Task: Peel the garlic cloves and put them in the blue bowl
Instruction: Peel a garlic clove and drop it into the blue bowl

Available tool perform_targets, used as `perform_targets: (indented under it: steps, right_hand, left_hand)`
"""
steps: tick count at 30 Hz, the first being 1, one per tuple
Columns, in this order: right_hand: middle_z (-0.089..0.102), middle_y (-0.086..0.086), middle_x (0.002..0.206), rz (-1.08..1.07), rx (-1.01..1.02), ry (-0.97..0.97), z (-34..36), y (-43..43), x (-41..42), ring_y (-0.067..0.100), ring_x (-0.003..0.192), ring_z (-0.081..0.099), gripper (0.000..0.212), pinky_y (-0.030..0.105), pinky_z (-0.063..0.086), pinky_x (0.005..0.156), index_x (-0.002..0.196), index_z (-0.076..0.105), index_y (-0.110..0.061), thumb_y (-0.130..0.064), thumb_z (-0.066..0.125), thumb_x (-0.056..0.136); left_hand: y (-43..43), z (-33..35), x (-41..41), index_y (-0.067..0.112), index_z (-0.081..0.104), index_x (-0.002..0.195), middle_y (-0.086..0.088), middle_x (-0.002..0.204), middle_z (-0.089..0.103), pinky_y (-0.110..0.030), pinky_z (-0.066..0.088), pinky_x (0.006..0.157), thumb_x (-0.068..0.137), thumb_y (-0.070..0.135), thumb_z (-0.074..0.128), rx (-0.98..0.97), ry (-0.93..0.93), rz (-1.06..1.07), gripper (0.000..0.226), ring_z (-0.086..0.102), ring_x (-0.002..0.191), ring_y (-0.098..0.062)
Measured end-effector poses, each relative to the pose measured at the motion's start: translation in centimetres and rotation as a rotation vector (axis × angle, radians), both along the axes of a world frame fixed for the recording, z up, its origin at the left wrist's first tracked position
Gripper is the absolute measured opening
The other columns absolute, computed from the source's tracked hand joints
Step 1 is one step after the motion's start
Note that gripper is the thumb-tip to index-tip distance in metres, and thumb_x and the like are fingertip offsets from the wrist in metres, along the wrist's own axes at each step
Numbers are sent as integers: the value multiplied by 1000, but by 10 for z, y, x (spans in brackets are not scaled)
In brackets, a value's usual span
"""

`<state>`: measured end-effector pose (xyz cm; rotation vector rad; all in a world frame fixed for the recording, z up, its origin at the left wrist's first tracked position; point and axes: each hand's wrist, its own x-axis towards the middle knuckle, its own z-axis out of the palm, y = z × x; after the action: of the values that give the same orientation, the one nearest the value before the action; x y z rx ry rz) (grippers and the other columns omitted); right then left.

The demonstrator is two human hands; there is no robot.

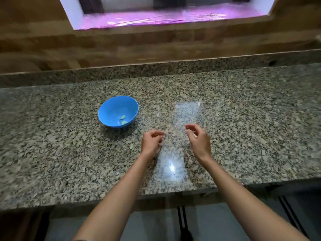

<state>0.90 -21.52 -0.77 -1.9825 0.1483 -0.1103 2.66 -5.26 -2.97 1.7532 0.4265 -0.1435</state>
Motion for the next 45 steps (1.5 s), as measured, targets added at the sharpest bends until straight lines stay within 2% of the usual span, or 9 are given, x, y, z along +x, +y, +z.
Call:
perform_targets:
  steps: [6, 14, 20, 27, 30, 32, 35, 38, 45]
  right_hand:
    - [52, -1, 134, 221, -91, 46, -22, 28, 6, 9, 120, 49, 32, 37, 42, 103, 124, 55, -18, -15, 52, 92]
    - [8, -3, 156, 513, -553, 165, -55, 65, 3, 13, 144, 1, 61, 37, -5, 114, 146, 24, -24, -42, 48, 93]
    - [20, -7, 152, 417, -454, 25, -43, 57, 1, 11, 143, 8, 51, 34, -1, 117, 142, 31, -25, -31, 49, 94]
    - [24, -4, 150, 21, -512, -168, -30, 15, 9, 12, 141, 14, 54, 39, 12, 117, 140, 35, -23, -19, 53, 89]
    - [27, 1, 149, -183, -302, -21, -29, -13, 8, 26, 127, 41, 61, 46, 46, 94, 143, 31, -23, -18, 55, 88]
    - [36, 5, 144, -193, -69, 153, -31, -27, 7, 25, 112, 52, 55, 35, 50, 77, 142, 34, -22, -20, 55, 91]
    - [56, 8, 128, -87, 25, 269, -40, -38, 9, 27, 114, 54, 40, 29, 43, 84, 131, 50, -15, -17, 56, 92]
    - [60, 1, 116, -9, 13, 295, -41, -31, 12, 23, 106, 57, 39, 34, 49, 86, 128, 52, -23, -20, 59, 89]
    - [67, 5, 100, 57, 79, 285, -44, -8, 15, 23, 93, 64, 20, 37, 55, 79, 110, 63, -16, -20, 59, 90]
  left_hand:
    - [58, 5, -3, 17, 70, 104, 2, 101, 68, -28, 51, 78, 90, 15, 61, 587, -226, -107, 18, 61, 91, -14]
    - [104, -11, -32, 16, 72, 104, -1, 102, 67, -29, 50, 86, 85, 14, 67, 805, -113, -385, 20, 62, 94, -16]
    - [108, 38, 4, 6, 69, 108, -2, 100, 70, -14, 52, 79, 88, 8, 64, 540, -386, 93, 21, 66, 87, -13]
    - [118, 41, 49, 9, 66, 117, -8, 116, 67, -33, 44, 96, 92, 9, 55, 701, -150, -31, 28, 62, 107, -23]
    - [89, 40, 33, 8, 64, 120, -9, 117, 66, -33, 47, 91, 92, 5, 53, 662, -461, -8, 30, 63, 105, -23]
    - [62, 31, 17, 10, 63, 121, -6, 118, 66, -19, 47, 90, 93, 3, 52, 611, -561, -109, 31, 62, 106, -17]
    - [21, 9, -5, 18, 58, 126, 2, 122, 62, -4, 44, 83, 93, 8, 54, 457, -390, -401, 35, 62, 100, -6]
    - [-11, -9, -17, 30, 48, 133, 3, 123, 60, -21, 52, 87, 91, 10, 58, 282, -155, -532, 48, 61, 100, -6]
    - [-34, -9, -2, 15, 64, 116, 9, 99, 68, -15, 53, 74, 89, 4, 60, -47, -38, -268, 29, 64, 82, 5]
